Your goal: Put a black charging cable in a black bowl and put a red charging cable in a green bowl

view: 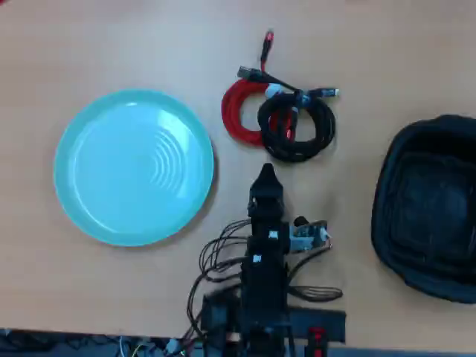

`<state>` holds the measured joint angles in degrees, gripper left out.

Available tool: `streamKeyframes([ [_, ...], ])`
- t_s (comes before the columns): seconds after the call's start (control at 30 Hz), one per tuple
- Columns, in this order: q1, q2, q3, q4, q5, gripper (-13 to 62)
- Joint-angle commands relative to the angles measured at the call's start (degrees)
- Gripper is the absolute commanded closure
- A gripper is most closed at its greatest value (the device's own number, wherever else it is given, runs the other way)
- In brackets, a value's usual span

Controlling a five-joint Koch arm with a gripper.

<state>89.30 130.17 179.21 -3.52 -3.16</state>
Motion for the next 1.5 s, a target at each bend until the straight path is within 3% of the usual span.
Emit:
streamKeyframes([
  [0.0, -14.9, 5.6, -36.2, 50.4, 5.3, 2.7],
  [0.6, -14.8, 5.6, -39.4, 51.3, 9.1, 2.8],
  [0.97, -13.0, 5.3, -63.5, 69.5, 4.7, 2.9],
  [1.47, -1.1, 1.8, -77.2, 78.5, -0.5, 3.1],
])
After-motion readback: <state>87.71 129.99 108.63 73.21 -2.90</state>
